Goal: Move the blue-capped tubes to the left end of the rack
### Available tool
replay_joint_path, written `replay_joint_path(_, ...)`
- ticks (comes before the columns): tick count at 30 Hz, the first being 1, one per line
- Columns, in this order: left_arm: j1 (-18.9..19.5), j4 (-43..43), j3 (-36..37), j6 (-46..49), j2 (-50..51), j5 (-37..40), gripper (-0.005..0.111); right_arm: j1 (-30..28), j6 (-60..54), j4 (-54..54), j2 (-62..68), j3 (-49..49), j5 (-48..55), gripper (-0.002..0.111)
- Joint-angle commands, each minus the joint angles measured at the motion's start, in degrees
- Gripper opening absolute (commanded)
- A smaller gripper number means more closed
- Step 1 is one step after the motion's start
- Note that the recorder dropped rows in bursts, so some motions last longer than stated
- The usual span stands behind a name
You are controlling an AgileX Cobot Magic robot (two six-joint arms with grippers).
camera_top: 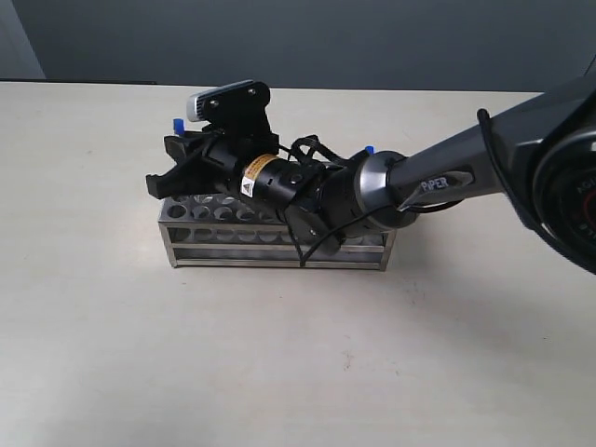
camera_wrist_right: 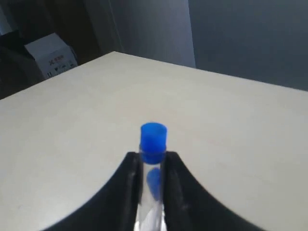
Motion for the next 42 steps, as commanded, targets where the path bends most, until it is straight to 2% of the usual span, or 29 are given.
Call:
replay_joint_path(1, -0.1, 0.0, -0.3, -0.3, 0.2, -0.2, 0.001, -0.2, 0.1, 4.0, 0.0, 1.3, 1.6, -0.001)
replay_joint_path(6, -0.1, 0.0, -0.3, -0.3, 0.2, -0.2, 0.001, -0.2, -3.7, 0.3, 0.6, 1.5, 3.4, -0.001)
replay_joint_path(12, -0.1, 0.0, -0.3, -0.3, 0.2, -0.2, 0.001, -0.2, -4.1, -11.0, 0.6, 1.5, 2.9, -0.001)
replay_joint_path(26, -0.1, 0.0, -0.3, -0.3, 0.2, -0.1, 0.001, -0.2, -4.2, -7.4, 0.6, 1.5, 8.8, -0.001)
replay_joint_path(28, -0.1, 0.0, -0.3, -0.3, 0.2, -0.1, 0.001, -0.2, -4.3, -7.5, 0.6, 1.5, 9.8, 0.004)
replay_joint_path(33, -0.1, 0.0, -0.3, -0.3, 0.2, -0.1, 0.001, -0.2, -4.3, -10.4, 0.5, 1.5, 10.1, 0.034)
replay_joint_path(35, -0.1, 0.0, -0.3, -0.3, 0.2, -0.1, 0.001, -0.2, -4.3, -10.4, 0.4, 1.5, 10.5, 0.042)
replay_joint_path(42, -0.1, 0.0, -0.3, -0.3, 0.2, -0.1, 0.001, -0.2, -4.3, -10.4, -2.0, 1.5, 15.0, 0.042)
